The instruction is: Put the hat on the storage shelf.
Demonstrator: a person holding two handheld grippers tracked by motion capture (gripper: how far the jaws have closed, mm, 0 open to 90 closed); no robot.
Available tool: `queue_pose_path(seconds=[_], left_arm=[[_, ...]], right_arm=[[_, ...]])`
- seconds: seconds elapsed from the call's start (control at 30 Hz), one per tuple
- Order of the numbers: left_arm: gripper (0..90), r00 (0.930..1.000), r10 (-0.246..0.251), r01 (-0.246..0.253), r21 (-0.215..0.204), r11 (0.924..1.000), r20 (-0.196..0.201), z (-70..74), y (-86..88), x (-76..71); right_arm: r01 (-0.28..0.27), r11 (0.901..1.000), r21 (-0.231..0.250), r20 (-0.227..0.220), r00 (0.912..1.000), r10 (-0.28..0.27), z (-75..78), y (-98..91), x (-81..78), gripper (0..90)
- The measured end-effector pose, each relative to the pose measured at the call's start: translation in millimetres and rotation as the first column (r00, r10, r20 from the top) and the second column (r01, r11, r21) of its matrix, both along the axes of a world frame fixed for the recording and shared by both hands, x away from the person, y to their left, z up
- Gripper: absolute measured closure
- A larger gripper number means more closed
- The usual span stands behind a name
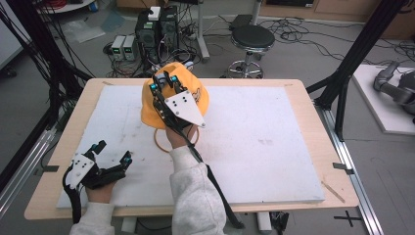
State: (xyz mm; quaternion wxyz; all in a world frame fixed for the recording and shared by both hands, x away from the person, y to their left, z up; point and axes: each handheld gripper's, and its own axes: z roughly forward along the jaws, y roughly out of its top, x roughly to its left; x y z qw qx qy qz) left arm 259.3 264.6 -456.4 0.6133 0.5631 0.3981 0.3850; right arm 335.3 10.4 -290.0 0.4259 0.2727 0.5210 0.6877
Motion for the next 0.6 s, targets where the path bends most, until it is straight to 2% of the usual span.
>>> queue_pose_path(seconds=[0.3, 0.57, 0.6], left_arm=[[3.9, 1.0, -0.001, 0.001, 0.001, 1.0, 0.0, 0.0, 0.2, -0.1], [3.9, 1.0, -0.002, 0.002, 0.001, 1.0, -0.002, 0.1, 0.3, -0.1], [3.9, 1.0, -0.001, 0.001, 0.002, 1.0, 0.0, 0.0, 0.2, -0.1]], right_arm=[[-0.008, 1.0, 0.004, 0.007, 0.9999, 0.008, 0.7, -0.8, -0.8, 56.4], [-0.029, 0.9994, 0.022, 0.036, 0.999, 0.028, 3.3, -3.2, -4.1, 49.3], [-0.038, 0.9989, 0.026, 0.052, 0.998, 0.037, 4.6, -4.1, -5.1, 48.1]])
